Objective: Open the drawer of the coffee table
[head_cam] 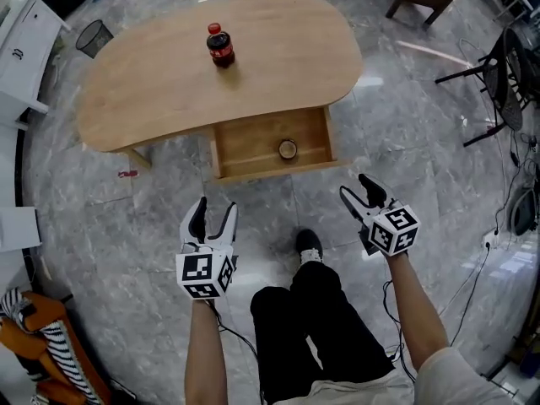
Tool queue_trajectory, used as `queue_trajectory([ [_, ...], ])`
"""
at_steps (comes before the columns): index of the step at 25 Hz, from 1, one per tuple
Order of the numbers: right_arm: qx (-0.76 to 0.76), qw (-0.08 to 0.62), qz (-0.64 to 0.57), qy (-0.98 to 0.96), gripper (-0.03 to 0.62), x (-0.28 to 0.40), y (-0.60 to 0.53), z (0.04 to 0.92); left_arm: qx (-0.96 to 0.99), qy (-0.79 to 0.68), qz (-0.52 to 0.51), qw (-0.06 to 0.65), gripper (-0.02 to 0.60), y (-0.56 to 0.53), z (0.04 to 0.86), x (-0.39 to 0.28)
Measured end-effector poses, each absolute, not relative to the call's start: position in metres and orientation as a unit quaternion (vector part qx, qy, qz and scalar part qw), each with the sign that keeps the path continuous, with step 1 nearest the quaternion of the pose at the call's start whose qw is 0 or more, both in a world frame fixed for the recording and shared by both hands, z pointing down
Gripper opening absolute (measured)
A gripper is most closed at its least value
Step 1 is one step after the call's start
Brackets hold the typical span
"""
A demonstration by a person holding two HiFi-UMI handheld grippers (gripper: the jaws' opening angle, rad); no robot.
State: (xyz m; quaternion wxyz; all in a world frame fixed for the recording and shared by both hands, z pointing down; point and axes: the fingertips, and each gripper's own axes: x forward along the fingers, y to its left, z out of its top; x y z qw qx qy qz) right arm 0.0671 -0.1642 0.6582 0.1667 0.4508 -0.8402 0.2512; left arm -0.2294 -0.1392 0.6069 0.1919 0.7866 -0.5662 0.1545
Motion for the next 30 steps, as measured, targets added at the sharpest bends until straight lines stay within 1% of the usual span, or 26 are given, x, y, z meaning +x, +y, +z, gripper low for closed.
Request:
queue_trajectory([
  [5, 0.449, 0.176, 0.258, -0.838, 0.262, 0.046, -0.143, 0.571, 0.790, -0.557, 0.148, 0.208, 0.272, -0.125, 0.519, -0.212],
  [14, 0.436, 0.195, 0.259, -0.839, 0.262, 0.011, -0.082, 0.441, 0.795, -0.544, 0.155, 0.221, 0.272, -0.067, 0.390, -0.188],
  [23, 0.439, 0.195, 0.269, -0.835, 0.251, -0.005, -0.020, 0.365, 0.798, -0.534, 0.157, 0.231, 0.272, -0.006, 0.325, -0.166],
  [30, 0.455, 0.203, 0.271, -0.823, 0.213, 0.001, 0.019, 0.331, 0.783, -0.546, 0.164, 0.249, 0.270, 0.031, 0.299, -0.157],
])
